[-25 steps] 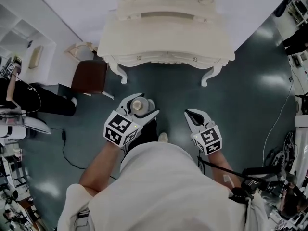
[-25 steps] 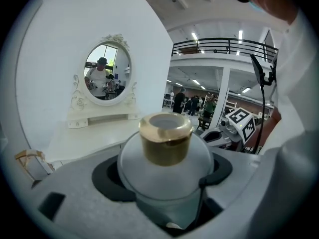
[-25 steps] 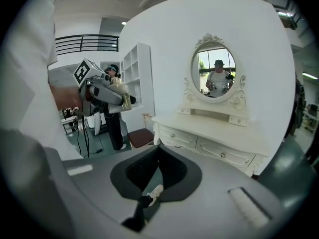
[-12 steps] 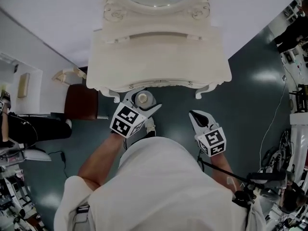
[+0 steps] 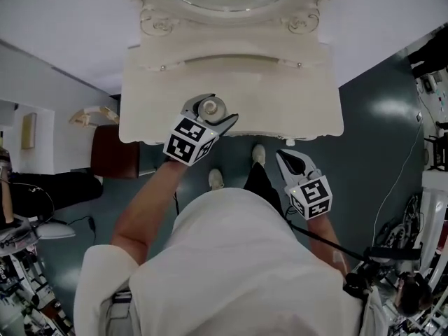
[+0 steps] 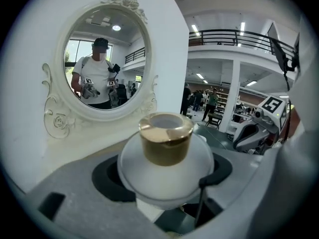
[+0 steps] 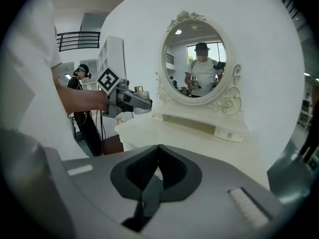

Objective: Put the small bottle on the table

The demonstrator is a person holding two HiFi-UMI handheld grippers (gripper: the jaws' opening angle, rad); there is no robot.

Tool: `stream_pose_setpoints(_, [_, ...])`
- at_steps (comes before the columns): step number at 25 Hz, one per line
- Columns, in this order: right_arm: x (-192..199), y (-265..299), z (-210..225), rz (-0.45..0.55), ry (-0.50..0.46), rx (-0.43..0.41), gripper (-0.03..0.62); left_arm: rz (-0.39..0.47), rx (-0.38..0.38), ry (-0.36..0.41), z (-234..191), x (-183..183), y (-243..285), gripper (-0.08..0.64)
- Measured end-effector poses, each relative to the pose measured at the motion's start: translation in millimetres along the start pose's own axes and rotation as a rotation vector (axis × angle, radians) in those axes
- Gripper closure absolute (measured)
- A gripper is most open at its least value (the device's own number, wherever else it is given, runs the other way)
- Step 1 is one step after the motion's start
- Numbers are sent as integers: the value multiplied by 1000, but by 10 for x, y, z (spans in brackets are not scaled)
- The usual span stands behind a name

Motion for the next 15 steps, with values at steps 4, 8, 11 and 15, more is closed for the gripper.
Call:
stream_pose_setpoints(4, [-50,224,610,-12,-47,-73,591,25,-73,-50,-266,-351,522,219])
stream_pose_setpoints(8, [-152,380,1320,-13,-93,-115,591,45,-159,-97,-541,-644,1022,219])
stream_pose_setpoints(11, [-105,466,1768,-28,-96,-141,591,47,-217,-127,-714,-781,1364,219])
stream_pose_setpoints(15, [-10,529,2190,-45,-102,-179,591,46,-270,-146,-900,-921,1781,219])
Point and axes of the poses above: the fingertips, and each gripper's own axes: y forward along the fingers, z to its right, x out of its underside, the point moved 7 cm from there along -y, backward along the fingers, and after that the axes turned 11 degrees about -y, right-handed, at the moved point
